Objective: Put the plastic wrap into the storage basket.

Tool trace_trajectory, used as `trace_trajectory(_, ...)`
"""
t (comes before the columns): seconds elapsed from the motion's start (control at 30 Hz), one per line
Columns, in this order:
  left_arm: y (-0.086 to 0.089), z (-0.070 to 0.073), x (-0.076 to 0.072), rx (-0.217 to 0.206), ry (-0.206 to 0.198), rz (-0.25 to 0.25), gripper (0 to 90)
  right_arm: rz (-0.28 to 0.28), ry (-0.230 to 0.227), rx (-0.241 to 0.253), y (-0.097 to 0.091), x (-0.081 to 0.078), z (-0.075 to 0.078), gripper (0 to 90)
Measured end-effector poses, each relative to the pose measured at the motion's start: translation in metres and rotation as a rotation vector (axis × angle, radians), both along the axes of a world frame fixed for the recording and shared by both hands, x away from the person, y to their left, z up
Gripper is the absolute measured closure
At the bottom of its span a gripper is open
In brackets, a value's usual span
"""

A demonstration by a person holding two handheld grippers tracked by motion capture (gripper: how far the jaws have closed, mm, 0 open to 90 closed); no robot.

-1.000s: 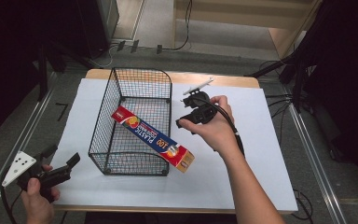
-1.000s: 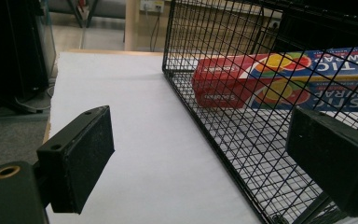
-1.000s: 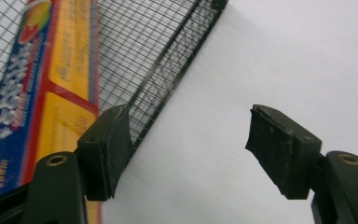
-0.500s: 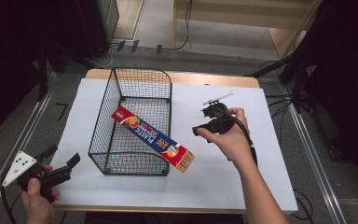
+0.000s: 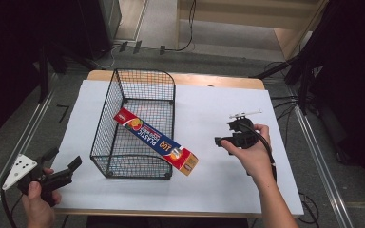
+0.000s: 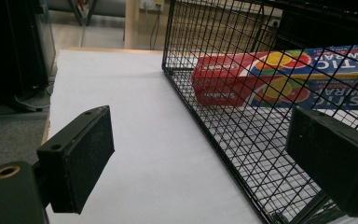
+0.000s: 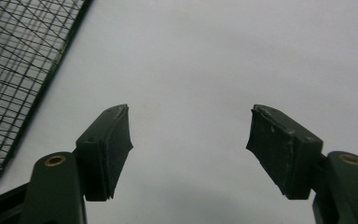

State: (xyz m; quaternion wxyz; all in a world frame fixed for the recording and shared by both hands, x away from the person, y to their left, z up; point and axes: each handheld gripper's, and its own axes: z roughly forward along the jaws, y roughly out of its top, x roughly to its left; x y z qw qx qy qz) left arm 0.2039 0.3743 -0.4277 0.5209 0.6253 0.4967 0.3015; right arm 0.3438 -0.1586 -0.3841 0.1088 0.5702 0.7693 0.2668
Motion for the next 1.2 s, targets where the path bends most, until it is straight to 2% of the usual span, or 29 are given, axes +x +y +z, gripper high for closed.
trace_trajectory(0.17, -0.002, 0.000, -0.001, 0.005, 0.002, -0.004, 8.0, -0.010, -0.018, 0.050, -0.022, -0.011, -0.017, 30.4)
trace_trajectory(0.43, -0.002, -0.001, -0.001, 0.005, 0.003, -0.004, 8.1, -0.051, -0.026, 0.067, -0.048, -0.024, -0.035, 30.4)
trace_trajectory(0.5, -0.003, -0.001, -0.001, 0.013, 0.008, -0.007, 8.1, -0.074, -0.038, 0.087, -0.060, -0.029, -0.041, 30.4)
trace_trajectory(0.6, -0.004, -0.001, 0.000, 0.012, 0.009, -0.007, 8.1, -0.086, -0.046, 0.094, -0.067, -0.033, -0.045, 30.4)
trace_trajectory(0.7, -0.003, -0.002, 0.000, 0.012, 0.009, -0.007, 8.1, -0.096, -0.079, 0.088, -0.079, -0.042, -0.053, 30.4)
trace_trajectory(0.77, -0.003, -0.002, 0.000, 0.011, 0.009, -0.006, 8.1, -0.097, -0.084, 0.089, -0.081, -0.044, -0.054, 30.4)
trace_trajectory(0.93, -0.002, -0.002, -0.001, 0.010, 0.011, -0.003, 8.1, -0.122, -0.129, 0.100, -0.101, -0.057, -0.061, 30.3)
trace_trajectory(1.2, -0.004, -0.003, 0.000, 0.018, 0.019, -0.003, 8.1, -0.154, -0.143, 0.113, -0.121, -0.072, -0.073, 30.4)
